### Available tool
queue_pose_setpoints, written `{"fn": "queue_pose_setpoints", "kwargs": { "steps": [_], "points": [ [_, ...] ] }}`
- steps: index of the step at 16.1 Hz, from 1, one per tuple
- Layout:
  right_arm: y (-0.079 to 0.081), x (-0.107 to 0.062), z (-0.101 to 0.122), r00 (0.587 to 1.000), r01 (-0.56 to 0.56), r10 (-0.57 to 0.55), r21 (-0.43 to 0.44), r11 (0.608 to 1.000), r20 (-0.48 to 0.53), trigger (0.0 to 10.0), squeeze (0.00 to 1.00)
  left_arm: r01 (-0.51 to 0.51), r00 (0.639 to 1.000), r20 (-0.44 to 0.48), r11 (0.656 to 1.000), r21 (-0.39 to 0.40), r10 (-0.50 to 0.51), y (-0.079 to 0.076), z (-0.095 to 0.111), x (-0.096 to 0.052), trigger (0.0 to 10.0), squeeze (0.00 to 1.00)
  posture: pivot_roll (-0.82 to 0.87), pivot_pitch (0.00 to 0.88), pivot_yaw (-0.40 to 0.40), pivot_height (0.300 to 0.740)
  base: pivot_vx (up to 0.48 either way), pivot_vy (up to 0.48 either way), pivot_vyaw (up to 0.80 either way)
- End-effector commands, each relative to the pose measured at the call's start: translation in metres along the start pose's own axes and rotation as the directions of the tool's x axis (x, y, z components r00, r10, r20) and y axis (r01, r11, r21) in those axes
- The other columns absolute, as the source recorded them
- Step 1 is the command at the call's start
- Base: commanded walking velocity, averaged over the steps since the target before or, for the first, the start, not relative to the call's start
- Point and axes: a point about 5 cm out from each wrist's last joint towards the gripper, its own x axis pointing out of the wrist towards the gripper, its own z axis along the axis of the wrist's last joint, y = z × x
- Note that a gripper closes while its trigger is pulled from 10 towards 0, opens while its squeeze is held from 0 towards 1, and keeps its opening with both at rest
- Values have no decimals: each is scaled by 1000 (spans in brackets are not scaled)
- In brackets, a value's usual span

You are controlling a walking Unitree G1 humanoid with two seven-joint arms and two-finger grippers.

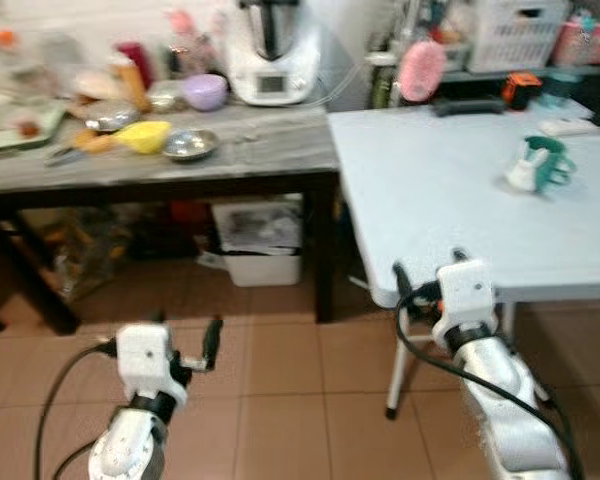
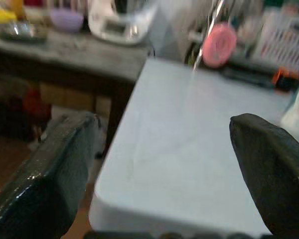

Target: Setting the table

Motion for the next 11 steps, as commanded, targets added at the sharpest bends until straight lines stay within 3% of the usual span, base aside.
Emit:
{"fn": "queue_pose_setpoints", "kwargs": {
  "steps": [1,7,11],
  "points": [
    [-4,0,8,999,19,-19,-6,1000,28,10000,0,-9,1000,27,1000,-2,9,1,9,2,10000,0,-125,11,70,740,0,0,0],
    [-1,-7,3,1000,14,-14,6,1000,-4,10000,0,-10,1000,-15,1000,17,11,1,4,-2,10000,0,-128,14,77,740,0,-40,0],
    [0,-6,2,1000,5,-5,5,1000,-10,10000,0,-5,1000,-23,1000,13,6,1,3,1,10000,0,-129,15,74,740,0,-439,0]
  ]
}}
